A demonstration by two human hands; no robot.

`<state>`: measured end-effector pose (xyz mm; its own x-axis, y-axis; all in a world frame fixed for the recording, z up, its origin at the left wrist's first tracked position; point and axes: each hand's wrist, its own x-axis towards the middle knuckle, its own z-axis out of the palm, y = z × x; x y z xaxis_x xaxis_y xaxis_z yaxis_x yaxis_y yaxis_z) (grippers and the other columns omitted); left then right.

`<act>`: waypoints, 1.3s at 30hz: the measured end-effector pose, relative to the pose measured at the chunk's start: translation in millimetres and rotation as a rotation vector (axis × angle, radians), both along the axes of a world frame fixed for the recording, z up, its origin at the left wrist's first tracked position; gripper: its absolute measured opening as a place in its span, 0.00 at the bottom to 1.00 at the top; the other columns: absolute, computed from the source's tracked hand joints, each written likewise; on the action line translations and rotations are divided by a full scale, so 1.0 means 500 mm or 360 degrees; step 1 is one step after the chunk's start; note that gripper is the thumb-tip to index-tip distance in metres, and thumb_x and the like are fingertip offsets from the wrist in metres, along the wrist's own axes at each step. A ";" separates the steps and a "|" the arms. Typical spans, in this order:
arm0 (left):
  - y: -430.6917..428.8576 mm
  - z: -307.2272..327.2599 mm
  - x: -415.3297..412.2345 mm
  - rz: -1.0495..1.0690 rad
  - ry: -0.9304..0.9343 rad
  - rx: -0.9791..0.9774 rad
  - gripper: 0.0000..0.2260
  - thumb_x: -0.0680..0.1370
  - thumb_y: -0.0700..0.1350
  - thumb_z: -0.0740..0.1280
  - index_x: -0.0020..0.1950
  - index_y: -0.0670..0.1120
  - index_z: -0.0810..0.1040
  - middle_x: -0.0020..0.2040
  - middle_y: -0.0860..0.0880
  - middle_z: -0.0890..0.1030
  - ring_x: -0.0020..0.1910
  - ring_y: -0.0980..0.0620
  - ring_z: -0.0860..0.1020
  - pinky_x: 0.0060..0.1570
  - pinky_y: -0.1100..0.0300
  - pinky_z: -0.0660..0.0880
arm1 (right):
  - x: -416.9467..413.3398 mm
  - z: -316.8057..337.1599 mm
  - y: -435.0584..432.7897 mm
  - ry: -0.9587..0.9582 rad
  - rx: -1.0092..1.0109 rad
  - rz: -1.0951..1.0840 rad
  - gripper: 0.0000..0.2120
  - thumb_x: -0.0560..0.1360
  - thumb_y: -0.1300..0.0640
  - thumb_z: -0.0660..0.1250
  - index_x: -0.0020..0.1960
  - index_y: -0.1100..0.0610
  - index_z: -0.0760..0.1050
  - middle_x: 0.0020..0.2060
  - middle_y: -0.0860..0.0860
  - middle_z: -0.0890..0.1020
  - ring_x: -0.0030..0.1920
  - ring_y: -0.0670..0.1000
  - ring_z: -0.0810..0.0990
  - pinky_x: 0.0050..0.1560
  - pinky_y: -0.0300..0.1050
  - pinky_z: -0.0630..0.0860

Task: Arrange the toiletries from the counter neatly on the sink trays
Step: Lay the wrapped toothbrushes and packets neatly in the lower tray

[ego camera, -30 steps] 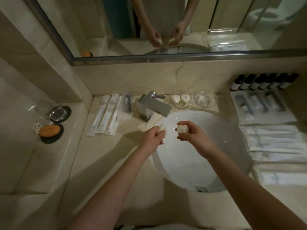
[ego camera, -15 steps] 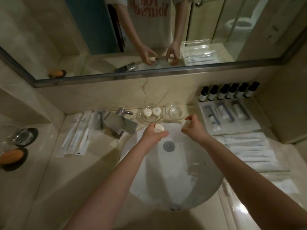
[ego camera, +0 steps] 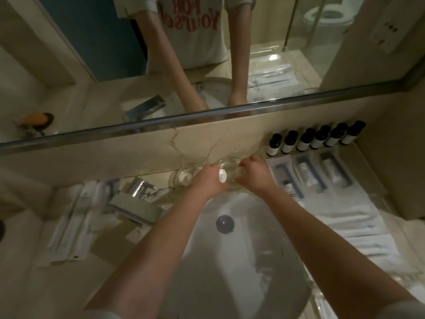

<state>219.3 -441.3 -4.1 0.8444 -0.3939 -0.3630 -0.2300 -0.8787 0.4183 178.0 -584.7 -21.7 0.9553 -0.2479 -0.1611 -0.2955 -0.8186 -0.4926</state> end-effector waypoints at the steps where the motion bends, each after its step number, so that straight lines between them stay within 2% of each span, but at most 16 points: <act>1: -0.010 -0.004 0.009 -0.0031 0.0001 0.0035 0.26 0.69 0.52 0.71 0.63 0.45 0.71 0.61 0.42 0.76 0.59 0.42 0.75 0.54 0.53 0.72 | 0.004 -0.010 -0.001 0.0003 -0.0054 0.0026 0.17 0.66 0.56 0.72 0.53 0.61 0.79 0.51 0.60 0.77 0.51 0.61 0.77 0.50 0.46 0.71; 4: -0.034 -0.015 0.026 -0.0090 -0.0022 0.0201 0.24 0.72 0.52 0.68 0.65 0.45 0.69 0.62 0.43 0.74 0.60 0.42 0.74 0.53 0.54 0.72 | 0.012 -0.029 -0.004 0.0019 -0.0164 0.0099 0.20 0.65 0.53 0.73 0.53 0.61 0.79 0.49 0.60 0.77 0.50 0.62 0.76 0.47 0.47 0.72; 8: -0.042 -0.037 0.028 -0.0163 -0.0138 0.0306 0.22 0.74 0.50 0.66 0.65 0.42 0.68 0.64 0.43 0.69 0.60 0.41 0.74 0.51 0.51 0.72 | 0.014 -0.038 -0.006 0.0018 -0.0211 0.0154 0.23 0.66 0.52 0.73 0.58 0.60 0.77 0.51 0.60 0.75 0.52 0.61 0.74 0.49 0.47 0.72; 11: -0.039 -0.047 0.027 -0.0174 -0.0180 0.0290 0.21 0.75 0.49 0.66 0.64 0.41 0.68 0.64 0.43 0.66 0.57 0.40 0.75 0.49 0.50 0.72 | 0.013 -0.038 -0.008 0.0037 -0.0213 0.0164 0.24 0.67 0.52 0.72 0.61 0.58 0.75 0.52 0.60 0.74 0.53 0.61 0.73 0.51 0.48 0.71; 14: -0.035 -0.051 0.028 -0.0135 -0.0183 0.0215 0.21 0.74 0.49 0.67 0.64 0.43 0.69 0.64 0.44 0.65 0.54 0.40 0.76 0.48 0.50 0.73 | 0.015 -0.037 -0.013 0.0041 -0.0179 0.0146 0.20 0.69 0.54 0.71 0.60 0.58 0.76 0.52 0.60 0.74 0.53 0.62 0.74 0.52 0.47 0.71; 20: -0.027 -0.055 0.029 -0.0041 -0.0126 0.0049 0.18 0.72 0.46 0.67 0.62 0.46 0.73 0.64 0.45 0.68 0.56 0.42 0.76 0.52 0.51 0.75 | 0.027 -0.036 -0.016 0.0083 -0.0132 0.0099 0.20 0.67 0.58 0.71 0.59 0.59 0.76 0.53 0.60 0.73 0.52 0.62 0.75 0.53 0.47 0.73; 27: -0.037 -0.053 0.025 0.0002 -0.0133 0.0115 0.18 0.73 0.48 0.67 0.61 0.47 0.72 0.63 0.46 0.67 0.54 0.42 0.76 0.47 0.53 0.72 | 0.030 -0.039 -0.016 0.0073 -0.0108 0.0090 0.23 0.66 0.57 0.72 0.60 0.59 0.75 0.53 0.60 0.73 0.52 0.62 0.75 0.51 0.47 0.72; 33: -0.028 -0.051 0.033 -0.0056 -0.0060 0.0084 0.22 0.72 0.46 0.68 0.67 0.49 0.70 0.65 0.46 0.66 0.57 0.42 0.75 0.53 0.54 0.73 | 0.034 -0.033 -0.025 0.0108 -0.0067 0.0142 0.24 0.67 0.57 0.73 0.62 0.59 0.75 0.55 0.60 0.73 0.54 0.62 0.75 0.56 0.47 0.72; 39: -0.029 -0.050 0.034 -0.0053 -0.0040 0.0093 0.21 0.71 0.45 0.68 0.64 0.49 0.73 0.63 0.46 0.67 0.57 0.42 0.75 0.52 0.54 0.73 | 0.031 -0.034 -0.019 0.0095 -0.0080 0.0120 0.22 0.68 0.58 0.72 0.62 0.57 0.74 0.55 0.58 0.72 0.54 0.60 0.74 0.53 0.45 0.72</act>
